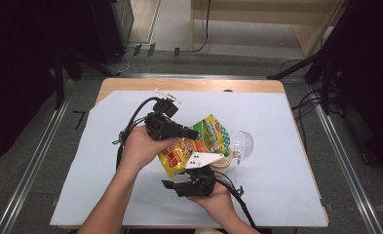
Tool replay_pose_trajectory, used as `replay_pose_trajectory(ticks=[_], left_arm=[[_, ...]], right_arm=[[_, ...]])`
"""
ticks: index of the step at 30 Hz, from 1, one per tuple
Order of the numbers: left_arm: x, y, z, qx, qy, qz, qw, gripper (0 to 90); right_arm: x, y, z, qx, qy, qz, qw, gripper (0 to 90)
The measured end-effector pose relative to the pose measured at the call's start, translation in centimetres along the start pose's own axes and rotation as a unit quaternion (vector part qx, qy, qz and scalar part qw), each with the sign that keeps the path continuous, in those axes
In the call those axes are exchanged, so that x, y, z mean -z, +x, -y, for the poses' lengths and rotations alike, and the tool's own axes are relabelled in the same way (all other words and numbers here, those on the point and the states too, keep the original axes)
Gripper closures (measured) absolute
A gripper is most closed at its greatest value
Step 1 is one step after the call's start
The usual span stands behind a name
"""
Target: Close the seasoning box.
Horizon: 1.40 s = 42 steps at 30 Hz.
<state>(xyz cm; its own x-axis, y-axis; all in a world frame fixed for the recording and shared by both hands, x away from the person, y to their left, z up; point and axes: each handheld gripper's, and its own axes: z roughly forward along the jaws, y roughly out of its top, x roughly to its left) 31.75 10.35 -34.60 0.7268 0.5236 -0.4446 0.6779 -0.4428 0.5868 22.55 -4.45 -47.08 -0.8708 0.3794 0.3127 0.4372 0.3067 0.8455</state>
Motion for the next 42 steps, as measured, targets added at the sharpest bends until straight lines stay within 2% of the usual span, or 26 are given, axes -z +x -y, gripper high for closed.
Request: replay_pose_trajectory(ticks=[13,17,20,31,42], left_arm=[[-0.5,-0.2,-0.1,-0.012,0.004,-0.001,0.9999,79.1],[-0.5,-0.3,-0.1,-0.021,0.000,-0.005,0.9998,79.9],[-0.3,-0.3,-0.1,-0.024,0.003,0.002,0.9997,83.7],[0.4,-0.3,0.4,-0.018,0.010,0.005,0.9998,86.6],[1.2,0.4,1.3,-0.007,0.013,0.014,0.9998,87.7]], right_arm=[[0.1,0.0,0.4,0.012,0.011,0.012,0.9998,48.2],[0.1,-0.1,0.4,0.011,0.012,0.009,0.9998,48.5],[0.1,-0.1,0.4,0.012,0.013,0.008,0.9998,48.7],[0.0,-0.2,0.4,0.011,0.017,0.007,0.9998,48.7],[-0.2,0.0,0.5,0.014,0.019,0.006,0.9997,48.3]])
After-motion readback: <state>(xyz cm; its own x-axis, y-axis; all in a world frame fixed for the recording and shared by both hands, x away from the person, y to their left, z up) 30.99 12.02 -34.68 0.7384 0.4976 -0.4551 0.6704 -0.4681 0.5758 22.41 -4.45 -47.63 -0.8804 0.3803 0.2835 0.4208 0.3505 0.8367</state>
